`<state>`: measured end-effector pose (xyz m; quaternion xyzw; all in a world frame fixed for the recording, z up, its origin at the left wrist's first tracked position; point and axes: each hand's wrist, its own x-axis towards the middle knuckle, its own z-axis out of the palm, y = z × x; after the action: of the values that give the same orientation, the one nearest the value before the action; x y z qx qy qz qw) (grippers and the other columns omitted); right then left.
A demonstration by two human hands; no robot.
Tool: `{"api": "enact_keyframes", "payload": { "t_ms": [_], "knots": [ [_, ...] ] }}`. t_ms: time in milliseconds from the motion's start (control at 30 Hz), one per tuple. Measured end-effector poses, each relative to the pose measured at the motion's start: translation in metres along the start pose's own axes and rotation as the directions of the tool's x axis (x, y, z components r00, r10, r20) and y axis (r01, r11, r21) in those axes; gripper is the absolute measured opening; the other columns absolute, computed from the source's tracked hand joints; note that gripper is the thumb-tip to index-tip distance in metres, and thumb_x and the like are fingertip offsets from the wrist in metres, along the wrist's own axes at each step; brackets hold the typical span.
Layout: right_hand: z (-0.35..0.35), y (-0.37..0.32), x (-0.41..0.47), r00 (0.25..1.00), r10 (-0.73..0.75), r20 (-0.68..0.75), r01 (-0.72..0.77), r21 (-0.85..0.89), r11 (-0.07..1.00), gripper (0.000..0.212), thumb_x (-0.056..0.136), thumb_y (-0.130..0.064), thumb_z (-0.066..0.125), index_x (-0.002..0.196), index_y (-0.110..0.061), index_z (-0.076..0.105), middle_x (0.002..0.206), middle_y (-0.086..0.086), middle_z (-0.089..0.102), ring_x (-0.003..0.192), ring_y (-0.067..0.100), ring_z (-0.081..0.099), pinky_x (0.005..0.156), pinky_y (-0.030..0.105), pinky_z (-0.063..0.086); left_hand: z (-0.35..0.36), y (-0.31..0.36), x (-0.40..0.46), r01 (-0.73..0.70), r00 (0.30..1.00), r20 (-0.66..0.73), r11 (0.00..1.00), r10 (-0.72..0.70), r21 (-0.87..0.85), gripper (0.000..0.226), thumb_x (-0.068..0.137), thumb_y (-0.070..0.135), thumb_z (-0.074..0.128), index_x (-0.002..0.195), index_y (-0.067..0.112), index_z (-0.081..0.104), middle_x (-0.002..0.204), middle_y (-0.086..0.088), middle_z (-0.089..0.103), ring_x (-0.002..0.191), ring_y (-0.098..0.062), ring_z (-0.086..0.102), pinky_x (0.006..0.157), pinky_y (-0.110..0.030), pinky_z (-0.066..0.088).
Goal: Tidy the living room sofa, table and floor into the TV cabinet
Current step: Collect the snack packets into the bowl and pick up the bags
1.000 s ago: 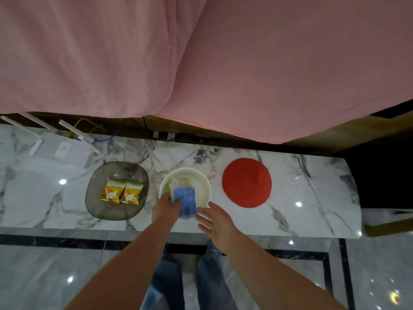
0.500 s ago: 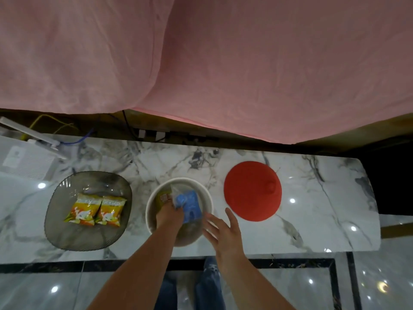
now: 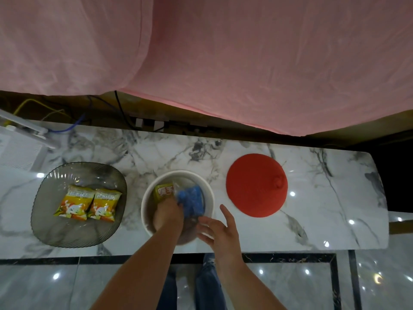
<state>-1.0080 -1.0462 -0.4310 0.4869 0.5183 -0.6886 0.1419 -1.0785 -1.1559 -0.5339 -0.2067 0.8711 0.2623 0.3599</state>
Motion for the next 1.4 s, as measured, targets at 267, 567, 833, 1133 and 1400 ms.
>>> {"api": "enact_keyframes", "payload": {
  "t_ms": [267,567,833,1133,1400],
  "knots": [
    [0.012,0.007,0.026,0.999,-0.03,0.037,0.036,-0.176,0.984,0.033,0.093,0.011,0.048,0.102,-0.015,0.066,0.106,0.011,0.072,0.102,0.025,0.07,0.096,0.035,0.053,-0.002,-0.003,-0.013,-0.148,0.985,-0.104,0.987,0.141,-0.062,0.019,0.1,0.03,0.052,0.105,0.013,0.058,0.091,-0.007,0.067,0.081,-0.024,0.065,0.069,-0.034,0.052],
    [0.048,0.043,0.089,0.978,0.208,-0.009,-0.208,-0.109,0.972,0.041,0.099,-0.02,0.05,0.139,-0.026,0.052,0.132,0.011,0.059,0.118,0.029,0.059,0.109,0.048,0.043,-0.012,0.005,0.007,0.036,0.969,0.246,0.963,0.032,-0.266,0.032,0.099,0.009,0.049,0.129,0.004,0.061,0.129,-0.013,0.063,0.11,-0.025,0.06,0.093,-0.031,0.046],
    [0.041,0.015,0.04,0.993,0.12,0.013,-0.12,0.025,0.992,0.029,0.091,-0.001,0.061,0.113,-0.018,0.069,0.116,0.014,0.07,0.108,0.03,0.066,0.1,0.042,0.051,-0.032,0.003,-0.054,0.237,0.971,0.178,0.546,-0.158,-0.804,0.019,0.093,0.016,0.054,0.094,0.02,0.072,0.096,-0.006,0.071,0.095,-0.025,0.065,0.092,-0.042,0.052],
    [0.022,-0.03,-0.005,0.999,-0.038,0.013,0.037,0.081,0.996,0.021,0.09,0.01,0.057,0.096,-0.004,0.071,0.103,0.022,0.072,0.093,0.03,0.069,0.082,0.036,0.058,-0.049,0.035,-0.116,0.049,0.998,0.024,0.525,-0.054,-0.85,0.019,0.091,0.007,0.059,0.08,0.02,0.068,0.09,0.003,0.07,0.09,-0.016,0.064,0.086,-0.033,0.051],
    [-0.032,-0.071,-0.005,0.991,-0.058,-0.122,0.076,0.149,0.986,0.017,0.089,0.006,0.062,0.099,-0.005,0.07,0.092,0.012,0.07,0.086,0.022,0.067,0.081,0.033,0.058,-0.029,0.08,-0.142,0.161,0.986,0.156,0.51,-0.052,-0.845,0.014,0.096,0.006,0.053,0.098,0.009,0.066,0.093,-0.004,0.072,0.084,-0.018,0.069,0.073,-0.028,0.053]
  ]
}}
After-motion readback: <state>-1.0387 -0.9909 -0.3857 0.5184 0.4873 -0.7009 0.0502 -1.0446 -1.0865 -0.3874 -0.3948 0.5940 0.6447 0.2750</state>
